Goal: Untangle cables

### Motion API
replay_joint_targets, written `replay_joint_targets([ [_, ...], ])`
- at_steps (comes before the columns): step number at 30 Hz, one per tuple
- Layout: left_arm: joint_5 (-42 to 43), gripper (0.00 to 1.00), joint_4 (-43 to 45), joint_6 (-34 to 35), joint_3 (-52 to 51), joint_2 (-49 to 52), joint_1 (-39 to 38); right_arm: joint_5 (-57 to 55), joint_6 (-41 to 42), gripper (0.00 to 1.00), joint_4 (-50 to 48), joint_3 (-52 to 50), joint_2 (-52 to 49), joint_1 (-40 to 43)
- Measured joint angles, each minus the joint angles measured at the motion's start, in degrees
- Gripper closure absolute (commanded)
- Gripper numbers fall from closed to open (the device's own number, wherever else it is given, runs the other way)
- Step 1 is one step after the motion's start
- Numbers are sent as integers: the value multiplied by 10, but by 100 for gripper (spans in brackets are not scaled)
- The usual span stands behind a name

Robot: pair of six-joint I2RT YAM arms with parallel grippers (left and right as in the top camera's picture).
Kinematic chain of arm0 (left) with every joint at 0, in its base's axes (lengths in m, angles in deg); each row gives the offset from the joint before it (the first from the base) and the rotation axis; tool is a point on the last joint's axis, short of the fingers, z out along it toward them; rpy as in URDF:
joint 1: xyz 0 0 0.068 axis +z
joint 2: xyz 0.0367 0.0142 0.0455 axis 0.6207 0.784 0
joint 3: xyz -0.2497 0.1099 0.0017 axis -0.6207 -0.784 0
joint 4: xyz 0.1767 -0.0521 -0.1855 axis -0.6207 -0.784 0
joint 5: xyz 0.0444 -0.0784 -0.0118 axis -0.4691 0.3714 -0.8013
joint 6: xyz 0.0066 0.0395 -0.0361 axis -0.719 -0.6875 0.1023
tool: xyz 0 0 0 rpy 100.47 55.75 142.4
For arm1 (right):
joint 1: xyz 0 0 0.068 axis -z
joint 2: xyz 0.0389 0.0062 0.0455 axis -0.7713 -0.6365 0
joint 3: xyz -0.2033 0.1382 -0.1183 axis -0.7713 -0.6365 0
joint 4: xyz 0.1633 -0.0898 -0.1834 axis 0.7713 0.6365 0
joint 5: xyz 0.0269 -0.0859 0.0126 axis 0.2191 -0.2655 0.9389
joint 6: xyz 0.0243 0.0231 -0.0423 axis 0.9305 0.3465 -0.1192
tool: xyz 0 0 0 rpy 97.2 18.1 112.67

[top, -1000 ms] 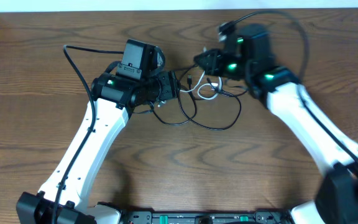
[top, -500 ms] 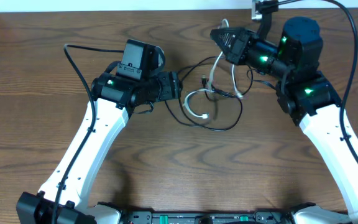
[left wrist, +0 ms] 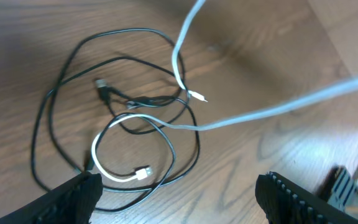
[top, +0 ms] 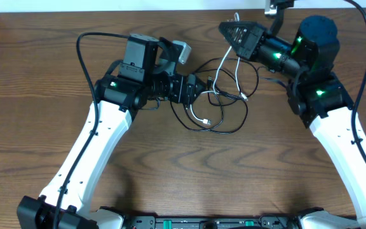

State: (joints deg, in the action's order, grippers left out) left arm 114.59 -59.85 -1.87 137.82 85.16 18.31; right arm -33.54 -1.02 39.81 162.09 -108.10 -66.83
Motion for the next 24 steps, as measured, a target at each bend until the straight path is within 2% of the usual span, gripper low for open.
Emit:
replay_joint_targets([
  [7,47,12,14,-73,-11,10,-30,12,0,99,43,0,0,22],
  [11,75,11,54,-76,-56,14,-24,15,-12,99,69,0,0,23],
  [16,88,8,227,-24,-154,15,-19,19,-19,99,75,0,0,23],
  [19,88,8,386,10,-223,20,-22,23,-21,99,75,0,0,23],
  [21,80,8,451,23,-254,23,-25,25,-22,99,75,0,0,23],
  [24,46,8,495,35,-280,31,-37,29,-22,99,75,0,0,23],
])
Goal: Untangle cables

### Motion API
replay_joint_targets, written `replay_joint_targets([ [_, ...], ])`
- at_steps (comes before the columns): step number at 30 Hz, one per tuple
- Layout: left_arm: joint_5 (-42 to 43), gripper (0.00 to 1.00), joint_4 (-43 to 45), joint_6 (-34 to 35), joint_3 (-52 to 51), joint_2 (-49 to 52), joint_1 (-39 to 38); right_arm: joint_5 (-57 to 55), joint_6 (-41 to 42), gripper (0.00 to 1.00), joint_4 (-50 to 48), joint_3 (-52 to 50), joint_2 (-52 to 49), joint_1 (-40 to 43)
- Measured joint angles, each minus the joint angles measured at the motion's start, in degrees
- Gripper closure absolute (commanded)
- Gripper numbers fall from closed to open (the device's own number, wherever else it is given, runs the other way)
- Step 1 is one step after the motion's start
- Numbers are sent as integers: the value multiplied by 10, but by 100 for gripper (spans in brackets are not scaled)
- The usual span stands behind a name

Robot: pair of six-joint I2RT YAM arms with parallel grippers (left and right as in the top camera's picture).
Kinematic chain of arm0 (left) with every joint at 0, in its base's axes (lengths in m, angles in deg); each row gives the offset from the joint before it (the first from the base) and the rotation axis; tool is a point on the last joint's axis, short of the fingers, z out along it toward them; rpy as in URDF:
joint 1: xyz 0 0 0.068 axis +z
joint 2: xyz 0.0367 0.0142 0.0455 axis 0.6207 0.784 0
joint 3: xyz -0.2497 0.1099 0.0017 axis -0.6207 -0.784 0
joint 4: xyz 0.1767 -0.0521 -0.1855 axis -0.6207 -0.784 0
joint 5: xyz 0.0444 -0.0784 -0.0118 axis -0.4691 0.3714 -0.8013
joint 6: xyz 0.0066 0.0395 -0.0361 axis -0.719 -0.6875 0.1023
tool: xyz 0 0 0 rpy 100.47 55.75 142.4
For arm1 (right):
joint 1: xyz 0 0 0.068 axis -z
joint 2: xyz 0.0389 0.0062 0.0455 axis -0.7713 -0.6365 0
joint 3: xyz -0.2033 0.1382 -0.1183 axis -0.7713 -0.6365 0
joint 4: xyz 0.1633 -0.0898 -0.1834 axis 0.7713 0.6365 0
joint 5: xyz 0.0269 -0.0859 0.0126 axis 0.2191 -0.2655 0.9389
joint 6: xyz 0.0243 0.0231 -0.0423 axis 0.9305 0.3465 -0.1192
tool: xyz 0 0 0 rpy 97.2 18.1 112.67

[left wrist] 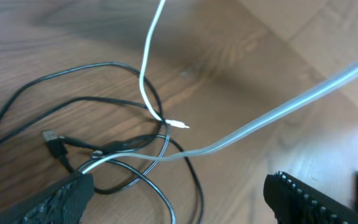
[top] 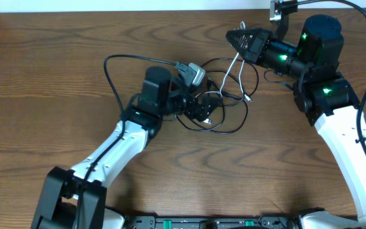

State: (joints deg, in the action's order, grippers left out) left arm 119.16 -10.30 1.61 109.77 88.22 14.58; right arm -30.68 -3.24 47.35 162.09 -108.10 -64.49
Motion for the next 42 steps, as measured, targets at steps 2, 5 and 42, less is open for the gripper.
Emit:
replay_joint_targets([
  [2,-24,7,16,4,-5,12,-9,1,0,99,0,0,0,0],
  [5,-49,9,62,6,-6,47,-22,2,0,99,0,0,0,0],
  [42,-87,92,197,171,-6,90,19,8,-8,99,17,0,0,3],
])
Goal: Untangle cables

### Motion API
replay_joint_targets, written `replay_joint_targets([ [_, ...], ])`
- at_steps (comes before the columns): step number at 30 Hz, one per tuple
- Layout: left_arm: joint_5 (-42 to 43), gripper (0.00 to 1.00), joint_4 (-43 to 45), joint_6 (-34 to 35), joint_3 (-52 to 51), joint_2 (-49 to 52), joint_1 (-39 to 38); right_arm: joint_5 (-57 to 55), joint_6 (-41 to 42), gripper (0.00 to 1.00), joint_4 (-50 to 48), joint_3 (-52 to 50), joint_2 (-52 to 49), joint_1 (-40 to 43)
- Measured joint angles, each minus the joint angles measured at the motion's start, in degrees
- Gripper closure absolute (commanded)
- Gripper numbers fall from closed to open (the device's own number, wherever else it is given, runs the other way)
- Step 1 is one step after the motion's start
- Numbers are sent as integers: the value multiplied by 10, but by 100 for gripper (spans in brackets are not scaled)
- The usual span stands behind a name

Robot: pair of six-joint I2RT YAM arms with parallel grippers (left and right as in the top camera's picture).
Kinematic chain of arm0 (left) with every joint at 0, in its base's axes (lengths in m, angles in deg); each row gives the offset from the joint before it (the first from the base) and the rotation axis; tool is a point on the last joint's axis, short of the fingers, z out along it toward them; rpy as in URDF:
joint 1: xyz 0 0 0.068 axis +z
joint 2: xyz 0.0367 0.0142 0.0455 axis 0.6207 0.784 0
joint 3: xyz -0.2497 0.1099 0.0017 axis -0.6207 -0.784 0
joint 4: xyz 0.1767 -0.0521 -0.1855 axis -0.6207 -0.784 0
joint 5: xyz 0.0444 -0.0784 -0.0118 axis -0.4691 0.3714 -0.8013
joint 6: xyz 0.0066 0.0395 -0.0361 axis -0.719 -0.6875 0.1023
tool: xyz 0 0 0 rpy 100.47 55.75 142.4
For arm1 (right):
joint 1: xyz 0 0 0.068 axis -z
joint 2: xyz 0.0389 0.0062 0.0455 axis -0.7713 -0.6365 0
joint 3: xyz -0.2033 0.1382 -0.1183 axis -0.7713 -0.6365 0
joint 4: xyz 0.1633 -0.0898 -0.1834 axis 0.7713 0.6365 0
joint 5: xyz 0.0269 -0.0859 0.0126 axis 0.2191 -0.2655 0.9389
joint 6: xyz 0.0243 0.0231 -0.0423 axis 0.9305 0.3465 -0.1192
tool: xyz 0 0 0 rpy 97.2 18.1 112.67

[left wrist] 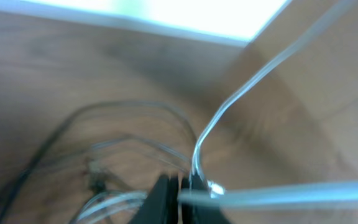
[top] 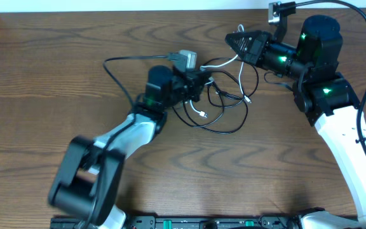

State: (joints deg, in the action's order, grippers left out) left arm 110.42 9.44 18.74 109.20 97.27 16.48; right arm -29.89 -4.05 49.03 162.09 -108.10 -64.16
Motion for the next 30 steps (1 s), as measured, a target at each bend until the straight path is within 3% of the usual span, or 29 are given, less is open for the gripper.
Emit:
replay_joint_targets([
  [4,-53,92,-170,-7,-2,-79,16,-3,-5,99,3,0,0,9],
  [8,-122,93,-265,-32,-2,-151,18,-18,-23,99,27,0,0,10],
  [16,-186,93,-271,-50,-1,-288,18,-59,-74,99,119,0,0,10],
  [30,-152,92,-195,8,0,-440,18,-102,-126,99,173,0,-15,10],
])
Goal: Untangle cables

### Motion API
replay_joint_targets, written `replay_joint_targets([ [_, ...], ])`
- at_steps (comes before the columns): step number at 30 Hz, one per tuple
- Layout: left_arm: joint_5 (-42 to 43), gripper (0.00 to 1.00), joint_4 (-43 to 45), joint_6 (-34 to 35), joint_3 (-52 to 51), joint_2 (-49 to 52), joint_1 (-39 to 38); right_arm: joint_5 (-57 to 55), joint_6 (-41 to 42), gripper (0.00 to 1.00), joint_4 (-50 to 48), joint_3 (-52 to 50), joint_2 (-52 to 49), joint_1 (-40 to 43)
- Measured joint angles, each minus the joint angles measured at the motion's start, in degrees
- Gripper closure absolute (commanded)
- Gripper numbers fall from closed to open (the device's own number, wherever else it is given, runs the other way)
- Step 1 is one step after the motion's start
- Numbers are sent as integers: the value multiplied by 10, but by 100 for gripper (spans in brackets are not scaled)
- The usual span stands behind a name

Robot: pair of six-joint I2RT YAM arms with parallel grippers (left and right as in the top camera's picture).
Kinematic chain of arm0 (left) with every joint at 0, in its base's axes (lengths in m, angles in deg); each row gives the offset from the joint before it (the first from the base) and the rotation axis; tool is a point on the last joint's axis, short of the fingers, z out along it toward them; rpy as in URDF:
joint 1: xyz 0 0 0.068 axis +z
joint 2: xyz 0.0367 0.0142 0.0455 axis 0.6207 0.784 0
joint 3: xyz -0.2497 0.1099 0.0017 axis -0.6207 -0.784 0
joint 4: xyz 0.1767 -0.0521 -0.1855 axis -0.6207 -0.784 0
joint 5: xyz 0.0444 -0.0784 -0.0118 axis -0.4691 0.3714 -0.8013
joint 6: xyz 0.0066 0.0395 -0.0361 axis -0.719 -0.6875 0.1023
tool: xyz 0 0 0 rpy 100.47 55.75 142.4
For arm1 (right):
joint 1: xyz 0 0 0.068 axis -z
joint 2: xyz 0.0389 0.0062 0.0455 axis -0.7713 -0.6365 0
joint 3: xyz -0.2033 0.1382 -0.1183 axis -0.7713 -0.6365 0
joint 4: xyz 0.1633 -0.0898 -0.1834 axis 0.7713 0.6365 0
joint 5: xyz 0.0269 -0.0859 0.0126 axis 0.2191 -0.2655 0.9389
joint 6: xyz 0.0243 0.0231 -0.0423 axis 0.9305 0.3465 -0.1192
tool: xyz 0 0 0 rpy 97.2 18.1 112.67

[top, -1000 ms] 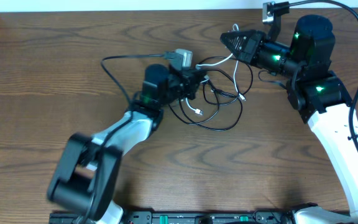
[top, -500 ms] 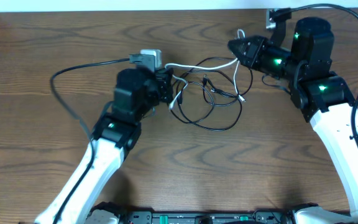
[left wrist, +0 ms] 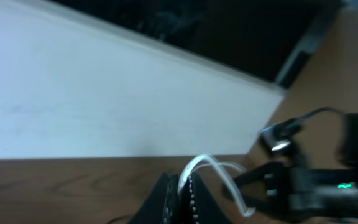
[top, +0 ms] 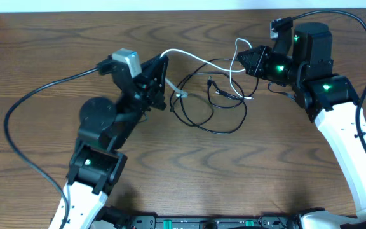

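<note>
A white cable (top: 199, 59) stretches in an arc between both grippers. My left gripper (top: 163, 60) is shut on its left part and raised off the table; one white end (top: 180, 94) dangles below it. In the left wrist view the left gripper (left wrist: 183, 182) has its jaws pressed together on the white cable (left wrist: 211, 163). My right gripper (top: 247, 61) is shut on the cable's other part, with a white loop (top: 237, 46) sticking up beside it. A black cable (top: 212, 109) lies in loose loops on the table between the arms, and the white cable crosses it.
The wooden table (top: 246, 172) carries only the cables. A pale wall (left wrist: 104, 106) runs along the table's far edge. The right arm (left wrist: 319, 186) shows in the left wrist view. Each arm's own black lead (top: 37, 108) trails over the table at the left.
My left gripper, still shut on the white cable, has gone from low over the tangle to raised and further left. The white plug that lay on the table now hangs in the air.
At first my left gripper was open above the tangle while the right held the white cable up. It was then lower and closer, still open. Then it was shut on the white cable. Now the cable is drawn out leftward, between both grippers.
</note>
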State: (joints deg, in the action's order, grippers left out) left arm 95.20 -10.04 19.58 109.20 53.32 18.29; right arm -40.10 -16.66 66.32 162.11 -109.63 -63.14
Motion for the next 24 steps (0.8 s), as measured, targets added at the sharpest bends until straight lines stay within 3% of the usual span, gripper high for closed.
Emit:
replay_joint_targets([
  [8,88,92,-15,92,0,-24,0,-2,-23,99,16,0,0,0],
  [11,85,93,-109,106,6,-25,0,-7,-29,99,39,0,0,0],
  [17,-33,93,-344,104,9,-2,0,-34,-32,99,102,1,-2,0],
  [24,-161,93,-388,63,10,16,-1,-40,-33,99,118,1,-27,0],
])
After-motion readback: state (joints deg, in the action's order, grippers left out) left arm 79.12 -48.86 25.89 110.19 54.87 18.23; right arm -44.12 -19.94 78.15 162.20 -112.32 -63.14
